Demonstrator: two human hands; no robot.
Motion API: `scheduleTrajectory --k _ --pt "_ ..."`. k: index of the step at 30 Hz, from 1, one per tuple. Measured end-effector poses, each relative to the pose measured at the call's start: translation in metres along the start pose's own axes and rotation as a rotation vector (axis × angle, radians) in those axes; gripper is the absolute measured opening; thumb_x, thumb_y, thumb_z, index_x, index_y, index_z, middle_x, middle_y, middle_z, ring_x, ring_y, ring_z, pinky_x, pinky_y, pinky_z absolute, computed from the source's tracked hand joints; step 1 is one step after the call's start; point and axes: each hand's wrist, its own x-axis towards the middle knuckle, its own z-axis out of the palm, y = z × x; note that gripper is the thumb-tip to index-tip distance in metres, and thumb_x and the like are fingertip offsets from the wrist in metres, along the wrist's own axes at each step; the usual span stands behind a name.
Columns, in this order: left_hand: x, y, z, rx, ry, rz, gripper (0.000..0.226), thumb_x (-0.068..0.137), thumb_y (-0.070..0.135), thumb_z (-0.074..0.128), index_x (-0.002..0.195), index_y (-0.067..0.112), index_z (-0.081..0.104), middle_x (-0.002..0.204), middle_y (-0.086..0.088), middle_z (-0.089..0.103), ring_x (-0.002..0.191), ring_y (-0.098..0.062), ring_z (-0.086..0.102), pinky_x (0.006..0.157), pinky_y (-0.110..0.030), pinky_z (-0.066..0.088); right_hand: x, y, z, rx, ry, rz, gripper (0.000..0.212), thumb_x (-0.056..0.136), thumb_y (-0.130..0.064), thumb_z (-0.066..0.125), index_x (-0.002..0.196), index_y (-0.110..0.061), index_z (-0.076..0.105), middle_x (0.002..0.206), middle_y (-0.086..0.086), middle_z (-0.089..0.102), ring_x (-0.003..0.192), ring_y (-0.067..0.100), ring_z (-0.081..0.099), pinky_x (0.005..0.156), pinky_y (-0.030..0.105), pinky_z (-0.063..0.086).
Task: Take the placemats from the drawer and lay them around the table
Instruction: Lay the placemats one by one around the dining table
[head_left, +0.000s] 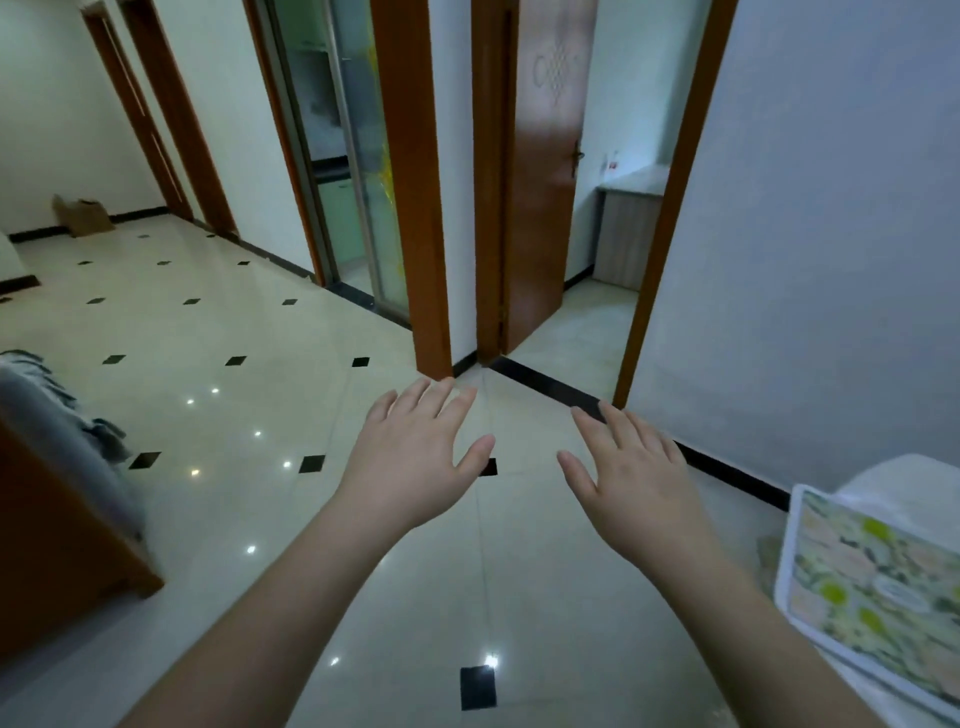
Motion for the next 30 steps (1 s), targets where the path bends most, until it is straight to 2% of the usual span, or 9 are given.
scheduleTrajectory --k 4,12,14,17,20,24,30 --pt "0.069 0.052 0.007 -0.018 0.018 0.092 0.064 0.099 0.061 0.021 0.156 0.032 0.015 0.164 0.007 0.019 0.151 -0.016 0.012 0.121 -0.039 0.009 0.042 0.060 0.004 -0.013 0.035 0.059 0.060 0.100 -0.057 0.017 0.155 -0.033 0.011 0.164 -0.001 0.012 0.150 0.020 0.011 0.120 0.040 0.010" --pt "0.163 0.132 0.036 -0.058 -0.054 0.277 0.065 0.099 0.062 0.020 0.157 0.033 0.012 0.165 0.006 0.016 0.152 -0.017 0.009 0.123 -0.043 0.010 0.074 0.147 0.017 0.028 0.064 0.218 0.059 0.101 -0.055 0.018 0.155 -0.032 0.014 0.163 -0.002 0.015 0.150 0.019 0.012 0.120 0.038 0.008" --pt "0.183 0.151 0.043 -0.063 -0.046 0.337 0.065 0.099 0.061 0.021 0.157 0.033 0.013 0.164 0.006 0.017 0.152 -0.017 0.010 0.122 -0.041 0.007 0.077 0.163 0.021 0.006 0.082 0.269 0.061 0.100 -0.056 0.011 0.155 -0.031 0.016 0.163 -0.001 0.017 0.149 0.020 0.014 0.120 0.038 0.010" --pt "0.208 0.177 0.055 -0.073 -0.020 0.416 0.064 0.099 0.062 0.021 0.156 0.033 0.016 0.164 0.007 0.019 0.151 -0.016 0.012 0.121 -0.040 0.006 0.083 0.182 0.027 -0.046 0.079 0.329 0.076 0.089 -0.059 0.000 0.153 -0.028 0.025 0.160 0.004 0.027 0.147 0.024 0.024 0.118 0.042 0.019" --pt "0.238 0.197 0.068 -0.105 -0.009 0.501 0.064 0.099 0.061 0.022 0.156 0.032 0.018 0.163 0.006 0.021 0.151 -0.016 0.013 0.121 -0.039 0.008 0.096 0.198 0.035 -0.075 0.100 0.415 0.073 0.089 -0.057 0.012 0.145 -0.022 0.044 0.149 0.009 0.046 0.137 0.030 0.043 0.111 0.046 0.033" --pt "0.280 0.214 0.082 -0.155 -0.009 0.608 0.063 0.100 0.059 0.024 0.156 0.031 0.018 0.163 0.006 0.021 0.151 -0.016 0.013 0.121 -0.041 0.009 0.123 0.217 0.040 -0.140 0.141 0.511 0.063 0.091 -0.054 0.026 0.136 -0.021 0.057 0.138 0.009 0.058 0.125 0.031 0.055 0.102 0.047 0.043" --pt "0.347 0.234 0.100 -0.178 -0.063 0.783 0.064 0.101 0.057 0.023 0.157 0.028 0.014 0.165 0.002 0.017 0.152 -0.020 0.009 0.123 -0.044 0.008 0.175 0.231 0.052 -0.164 0.149 0.654 0.061 0.091 -0.052 0.029 0.135 -0.023 0.058 0.137 0.008 0.058 0.124 0.030 0.056 0.101 0.045 0.044"
